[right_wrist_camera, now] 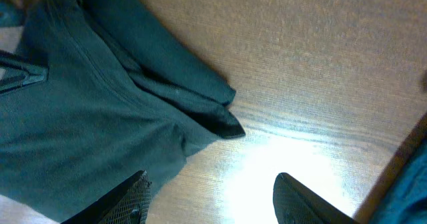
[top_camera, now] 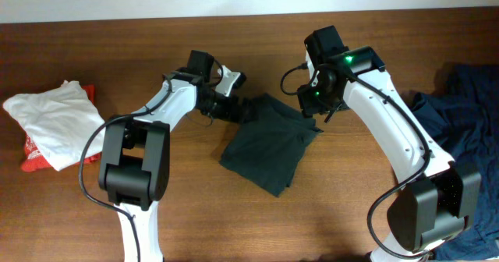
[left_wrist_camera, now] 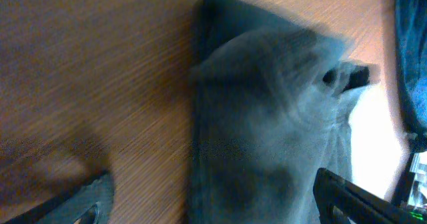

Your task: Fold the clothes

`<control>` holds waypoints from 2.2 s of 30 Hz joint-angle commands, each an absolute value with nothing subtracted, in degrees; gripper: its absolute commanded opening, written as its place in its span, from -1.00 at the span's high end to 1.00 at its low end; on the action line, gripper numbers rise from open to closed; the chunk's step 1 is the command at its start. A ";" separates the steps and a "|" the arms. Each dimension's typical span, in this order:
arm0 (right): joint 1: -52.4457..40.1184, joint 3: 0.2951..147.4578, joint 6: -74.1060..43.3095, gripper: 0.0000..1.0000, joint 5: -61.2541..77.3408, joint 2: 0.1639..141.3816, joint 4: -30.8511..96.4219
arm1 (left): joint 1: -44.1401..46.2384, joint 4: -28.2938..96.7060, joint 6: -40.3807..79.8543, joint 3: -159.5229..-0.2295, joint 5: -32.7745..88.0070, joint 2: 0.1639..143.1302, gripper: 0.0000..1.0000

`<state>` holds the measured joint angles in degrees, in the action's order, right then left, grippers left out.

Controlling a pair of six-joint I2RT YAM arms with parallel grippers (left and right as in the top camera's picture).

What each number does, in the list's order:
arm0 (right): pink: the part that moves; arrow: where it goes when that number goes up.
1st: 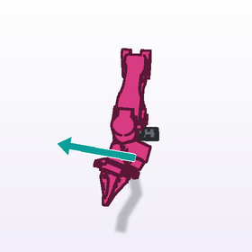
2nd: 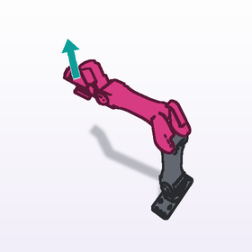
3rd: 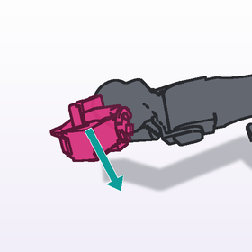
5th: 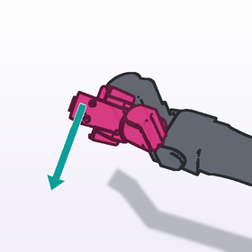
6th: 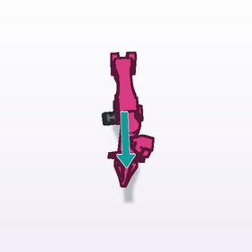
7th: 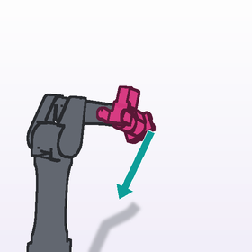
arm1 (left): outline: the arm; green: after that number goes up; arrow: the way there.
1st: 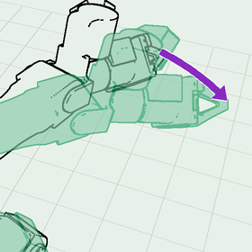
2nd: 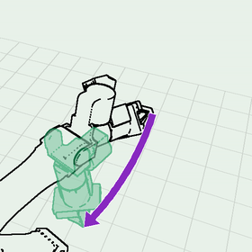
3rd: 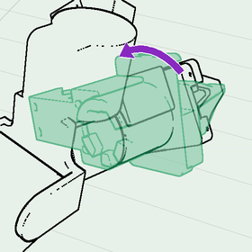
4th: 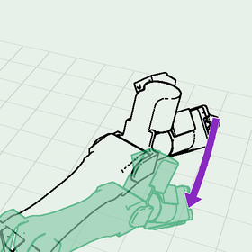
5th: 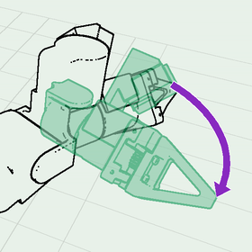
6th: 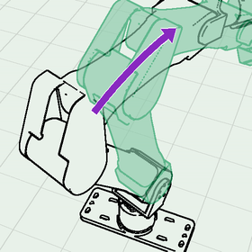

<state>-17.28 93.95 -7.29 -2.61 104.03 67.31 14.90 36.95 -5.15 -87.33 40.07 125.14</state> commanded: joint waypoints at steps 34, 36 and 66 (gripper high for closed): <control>-4.73 94.35 -6.22 -0.25 -3.68 103.63 72.71 | -29.36 54.78 -3.27 -108.05 3.60 114.17 0.99; -4.75 94.35 -6.24 -0.25 -3.68 103.63 72.71 | -31.99 53.06 -3.27 -108.05 3.60 114.19 0.99; -4.80 94.30 -6.24 -0.27 -3.25 103.63 73.76 | -36.25 50.00 5.56 -107.70 11.51 109.58 -0.03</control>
<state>-5.13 93.95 -6.24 -2.79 104.03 73.49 -37.45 48.45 5.65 -107.79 9.43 106.89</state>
